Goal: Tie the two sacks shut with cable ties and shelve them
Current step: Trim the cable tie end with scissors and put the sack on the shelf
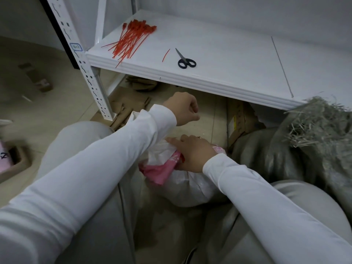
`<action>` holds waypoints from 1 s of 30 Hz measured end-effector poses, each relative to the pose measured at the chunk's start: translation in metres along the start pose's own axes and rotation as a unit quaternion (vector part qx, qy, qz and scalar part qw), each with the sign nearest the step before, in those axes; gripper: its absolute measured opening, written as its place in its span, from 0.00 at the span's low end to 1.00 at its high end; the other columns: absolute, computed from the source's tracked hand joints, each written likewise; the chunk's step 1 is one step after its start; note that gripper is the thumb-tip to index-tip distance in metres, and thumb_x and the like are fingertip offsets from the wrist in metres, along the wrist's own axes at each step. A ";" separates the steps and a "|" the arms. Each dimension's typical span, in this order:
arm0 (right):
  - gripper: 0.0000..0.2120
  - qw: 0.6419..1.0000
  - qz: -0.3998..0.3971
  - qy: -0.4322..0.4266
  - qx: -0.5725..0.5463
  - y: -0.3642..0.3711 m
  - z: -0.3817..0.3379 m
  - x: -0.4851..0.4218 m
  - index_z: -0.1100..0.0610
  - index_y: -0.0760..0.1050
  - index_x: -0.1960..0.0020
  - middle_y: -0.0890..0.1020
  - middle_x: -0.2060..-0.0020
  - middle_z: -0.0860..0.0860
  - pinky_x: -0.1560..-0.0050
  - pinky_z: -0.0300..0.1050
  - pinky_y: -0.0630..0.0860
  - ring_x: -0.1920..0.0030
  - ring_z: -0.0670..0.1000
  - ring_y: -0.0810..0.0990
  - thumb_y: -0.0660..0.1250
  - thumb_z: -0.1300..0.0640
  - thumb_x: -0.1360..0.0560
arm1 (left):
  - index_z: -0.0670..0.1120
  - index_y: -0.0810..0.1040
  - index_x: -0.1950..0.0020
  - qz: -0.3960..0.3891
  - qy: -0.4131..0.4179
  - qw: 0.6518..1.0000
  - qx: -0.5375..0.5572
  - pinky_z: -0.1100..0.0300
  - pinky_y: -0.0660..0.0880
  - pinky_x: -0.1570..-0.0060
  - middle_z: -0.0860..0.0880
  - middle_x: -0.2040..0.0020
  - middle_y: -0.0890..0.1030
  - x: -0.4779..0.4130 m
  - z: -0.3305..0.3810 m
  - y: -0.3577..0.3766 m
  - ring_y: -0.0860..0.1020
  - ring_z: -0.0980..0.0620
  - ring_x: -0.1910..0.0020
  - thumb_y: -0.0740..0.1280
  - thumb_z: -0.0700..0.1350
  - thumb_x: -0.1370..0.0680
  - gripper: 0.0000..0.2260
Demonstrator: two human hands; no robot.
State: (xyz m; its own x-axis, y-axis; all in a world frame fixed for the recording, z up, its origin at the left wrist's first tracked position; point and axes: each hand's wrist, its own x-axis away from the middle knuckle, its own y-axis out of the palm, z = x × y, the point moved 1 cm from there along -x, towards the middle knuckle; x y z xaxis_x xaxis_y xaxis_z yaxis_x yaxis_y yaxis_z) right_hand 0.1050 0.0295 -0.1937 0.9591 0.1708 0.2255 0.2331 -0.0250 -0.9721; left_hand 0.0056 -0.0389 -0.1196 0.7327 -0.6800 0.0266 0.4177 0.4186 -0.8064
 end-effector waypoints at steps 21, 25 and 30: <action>0.14 0.817 0.294 0.200 -0.453 -0.053 0.064 0.006 0.51 0.73 0.45 0.82 0.58 0.47 0.52 0.50 0.78 0.57 0.51 0.81 0.72 0.50 0.28 | 0.36 0.68 0.32 0.111 -0.122 0.874 0.457 0.56 0.71 0.52 0.44 0.45 0.70 -0.013 -0.007 -0.045 0.72 0.49 0.51 0.59 0.37 0.24 0.19; 0.13 0.752 0.344 0.200 -0.525 -0.064 0.070 0.006 0.45 0.75 0.46 0.83 0.55 0.45 0.45 0.57 0.79 0.53 0.48 0.82 0.72 0.50 0.29 | 0.44 0.67 0.30 0.003 -0.039 0.957 0.286 0.56 0.75 0.41 0.50 0.38 0.75 -0.008 -0.017 -0.040 0.75 0.52 0.41 0.70 0.45 0.41 0.39; 0.13 0.723 0.380 0.165 -0.552 -0.076 0.066 0.010 0.52 0.77 0.48 0.84 0.56 0.51 0.46 0.58 0.79 0.54 0.53 0.83 0.71 0.50 0.31 | 0.51 0.72 0.32 -0.109 0.058 0.986 0.108 0.57 0.69 0.34 0.52 0.36 0.76 -0.005 -0.023 -0.022 0.73 0.53 0.35 0.81 0.55 0.43 0.41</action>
State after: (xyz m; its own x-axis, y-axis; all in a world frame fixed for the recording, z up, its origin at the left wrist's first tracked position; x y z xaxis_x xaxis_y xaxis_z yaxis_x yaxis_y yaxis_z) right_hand 0.0861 0.0980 -0.1221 0.8213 -0.5453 -0.1677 -0.5703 -0.7914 -0.2201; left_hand -0.0199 -0.0582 -0.1152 0.5510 -0.8276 0.1076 0.6726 0.3640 -0.6443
